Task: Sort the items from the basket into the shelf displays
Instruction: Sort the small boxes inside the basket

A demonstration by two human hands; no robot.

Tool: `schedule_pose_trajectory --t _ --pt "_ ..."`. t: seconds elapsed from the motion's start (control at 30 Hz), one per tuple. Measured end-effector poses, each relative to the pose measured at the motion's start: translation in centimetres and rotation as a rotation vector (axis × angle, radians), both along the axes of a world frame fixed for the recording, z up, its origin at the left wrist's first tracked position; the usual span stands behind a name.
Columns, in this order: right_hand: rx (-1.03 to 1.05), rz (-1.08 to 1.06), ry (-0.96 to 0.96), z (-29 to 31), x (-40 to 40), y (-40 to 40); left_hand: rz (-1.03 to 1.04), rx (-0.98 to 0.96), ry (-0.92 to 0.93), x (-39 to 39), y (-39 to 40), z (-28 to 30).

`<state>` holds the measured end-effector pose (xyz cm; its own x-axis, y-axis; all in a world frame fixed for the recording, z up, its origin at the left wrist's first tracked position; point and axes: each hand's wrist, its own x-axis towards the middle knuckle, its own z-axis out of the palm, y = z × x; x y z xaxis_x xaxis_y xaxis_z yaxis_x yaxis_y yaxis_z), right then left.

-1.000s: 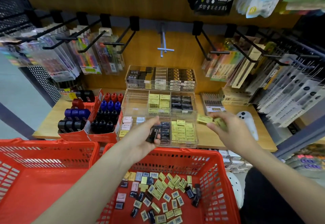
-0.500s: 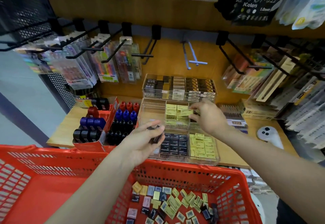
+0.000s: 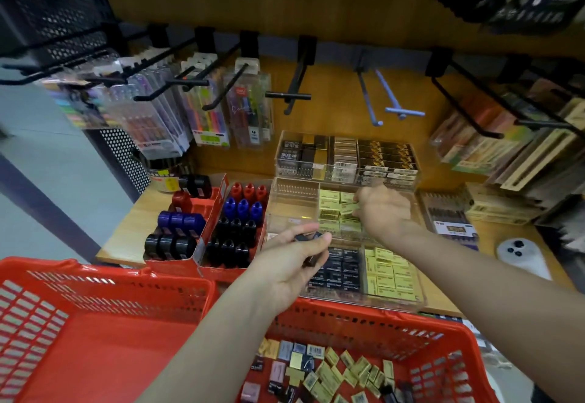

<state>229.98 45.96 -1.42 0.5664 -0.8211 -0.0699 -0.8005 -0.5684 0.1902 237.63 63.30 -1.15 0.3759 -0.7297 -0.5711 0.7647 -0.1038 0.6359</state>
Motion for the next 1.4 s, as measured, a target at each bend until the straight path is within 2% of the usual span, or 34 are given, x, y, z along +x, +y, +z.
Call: schedule_pose_trajectory --t 0.2,0.3,0.37,0.43,0.53,0.6,0.67,0.8,0.9,1.07,1.3,1.4 --pt "-0.066 0.053 0.074 -0.4 0.1 0.6 -0.001 0.045 -0.038 0.3 1.1 -0.4" --pt "-0.032 0.012 -0.059 -0.6 -0.1 0.5 -0.008 0.033 -0.032 0.5 1.3 -0.3" --pt "0.048 -0.020 -0.219 -0.5 -0.6 0.5 -0.009 0.020 -0.020 0.6 1.2 0.0" --pt "0.229 -0.049 -0.511 0.0 -1.5 0.9 -0.019 0.010 -0.001 0.7 1.1 0.5" --pt "0.720 -0.093 -0.931 1.7 -3.8 2.4 -0.056 0.005 -0.023 0.4 1.3 1.5" --pt "1.070 -0.091 -1.116 2.9 -5.4 4.2 -0.116 0.023 -0.191 -0.1 1.4 1.9" --pt "1.224 -0.101 -1.226 3.7 -6.6 5.6 -0.197 0.005 -0.474 -0.4 1.5 2.2" --pt "1.329 -0.109 -1.256 5.7 -7.9 7.5 -0.279 -0.123 -1.028 -0.3 1.8 2.4" --pt "1.338 -0.081 -1.259 6.6 -8.5 8.2 -0.333 -0.214 -1.185 0.2 1.8 2.8" --pt "1.223 -0.042 -1.192 7.2 -8.3 8.4 -0.399 -0.269 -1.245 1.1 1.7 3.0" --pt "1.243 -0.031 -1.056 7.4 -7.5 7.0 -0.464 -0.255 -1.314 2.5 0.8 3.2" --pt "1.091 0.026 -0.964 7.1 -7.1 6.3 -0.427 -0.225 -1.334 3.0 0.0 2.8"
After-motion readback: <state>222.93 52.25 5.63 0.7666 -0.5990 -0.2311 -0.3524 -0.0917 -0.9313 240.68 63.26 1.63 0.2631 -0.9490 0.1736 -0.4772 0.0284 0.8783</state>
